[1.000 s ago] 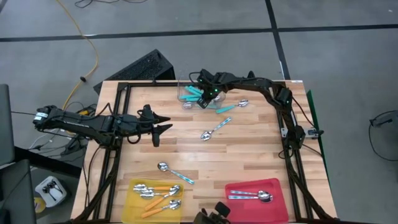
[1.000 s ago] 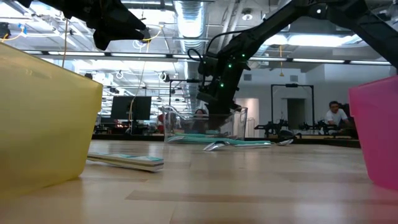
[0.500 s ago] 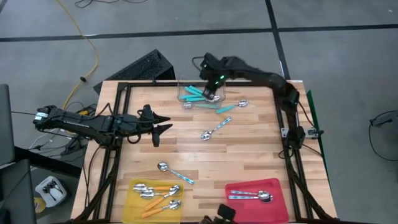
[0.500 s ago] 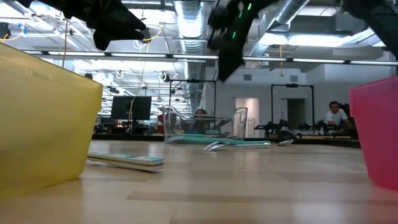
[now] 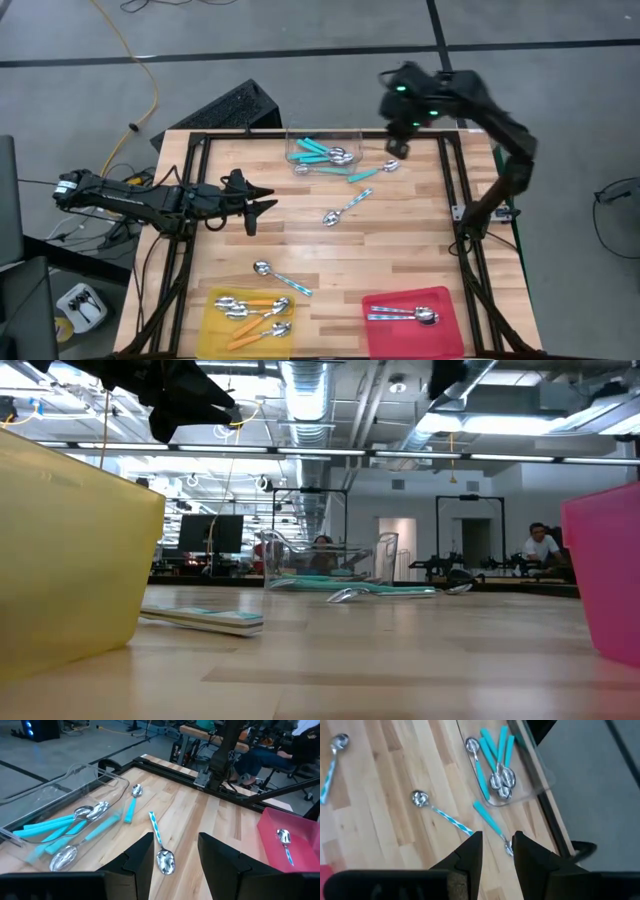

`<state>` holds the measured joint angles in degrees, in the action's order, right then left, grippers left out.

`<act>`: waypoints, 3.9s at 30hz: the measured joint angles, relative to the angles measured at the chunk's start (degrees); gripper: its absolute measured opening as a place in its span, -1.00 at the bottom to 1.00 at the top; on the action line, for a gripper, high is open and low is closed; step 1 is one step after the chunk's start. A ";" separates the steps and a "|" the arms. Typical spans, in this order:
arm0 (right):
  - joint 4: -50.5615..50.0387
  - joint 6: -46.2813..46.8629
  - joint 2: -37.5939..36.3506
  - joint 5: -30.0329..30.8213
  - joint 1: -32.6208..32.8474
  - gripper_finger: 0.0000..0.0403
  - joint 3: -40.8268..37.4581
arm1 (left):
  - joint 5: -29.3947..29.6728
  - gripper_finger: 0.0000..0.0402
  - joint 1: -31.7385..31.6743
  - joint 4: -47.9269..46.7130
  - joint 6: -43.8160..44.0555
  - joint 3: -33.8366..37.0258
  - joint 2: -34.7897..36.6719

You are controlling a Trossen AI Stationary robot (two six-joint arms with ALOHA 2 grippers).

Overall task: Sort silverware by color (type)
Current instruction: Put the white and blue spoon into the red bin

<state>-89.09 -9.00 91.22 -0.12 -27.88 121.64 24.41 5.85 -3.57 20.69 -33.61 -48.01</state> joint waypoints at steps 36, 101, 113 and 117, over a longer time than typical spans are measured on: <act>69.34 12.74 -44.84 -26.36 1.20 -0.37 -83.59 | 2.14 -0.32 0.02 -0.22 1.90 0.00 0.02; 126.10 22.69 -10.31 -2.39 36.76 -0.37 -90.57 | 11.13 -0.32 12.18 26.76 -0.32 32.62 24.16; 116.99 22.52 1.88 13.22 41.84 -0.37 -77.99 | 14.71 -0.32 12.15 20.38 3.56 32.98 24.02; 109.48 22.69 6.57 13.61 41.81 -0.37 -69.87 | 15.84 -0.32 12.15 17.88 4.68 33.00 24.03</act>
<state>20.39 13.69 97.79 13.49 13.93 51.78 40.25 18.00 14.31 25.37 -0.60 -23.98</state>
